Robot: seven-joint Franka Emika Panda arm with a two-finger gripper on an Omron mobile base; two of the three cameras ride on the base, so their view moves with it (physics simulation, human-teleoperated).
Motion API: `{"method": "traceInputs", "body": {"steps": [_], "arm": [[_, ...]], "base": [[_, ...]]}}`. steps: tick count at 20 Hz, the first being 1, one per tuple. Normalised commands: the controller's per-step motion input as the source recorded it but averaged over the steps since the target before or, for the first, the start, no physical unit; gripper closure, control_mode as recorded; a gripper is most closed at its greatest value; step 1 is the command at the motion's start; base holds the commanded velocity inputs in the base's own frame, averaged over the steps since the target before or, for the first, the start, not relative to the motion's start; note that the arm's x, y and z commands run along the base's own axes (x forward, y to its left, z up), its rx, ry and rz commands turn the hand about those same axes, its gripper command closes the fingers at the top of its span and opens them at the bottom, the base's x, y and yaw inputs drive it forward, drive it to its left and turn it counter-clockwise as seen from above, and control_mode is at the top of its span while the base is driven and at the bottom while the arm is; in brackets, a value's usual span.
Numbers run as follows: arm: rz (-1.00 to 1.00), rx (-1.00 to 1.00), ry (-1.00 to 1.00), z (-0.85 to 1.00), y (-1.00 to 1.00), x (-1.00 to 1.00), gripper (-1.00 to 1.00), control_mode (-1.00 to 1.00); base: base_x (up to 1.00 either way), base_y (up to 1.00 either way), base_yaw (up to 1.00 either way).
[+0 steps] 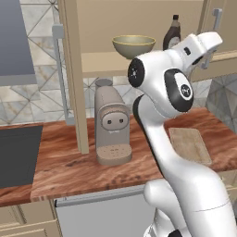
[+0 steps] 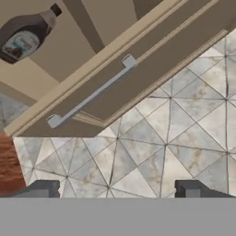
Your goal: Open the cabinet. Place the bowl and condiment on the counter. Then place the lime and garlic on the cutting board.
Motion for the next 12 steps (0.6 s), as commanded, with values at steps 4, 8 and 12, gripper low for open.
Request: {"method": "traceInputs", "body": {"steps": [4,8,12], "arm": [[-0.05,-0.14,0.19,0.00,0.21,0.31,-1.00,-1.00],[-0.05,-0.09,0.28,0.00,0.10,0.41,-1.00,-1.00],[-0.05,-0.05,0.20,0.00,0.02,0.36,-1.00,-1.00]], "base": [[0.00,0.00,0.00],[0.00,0.00,0.00],[0.00,0.00,0.00]]}}
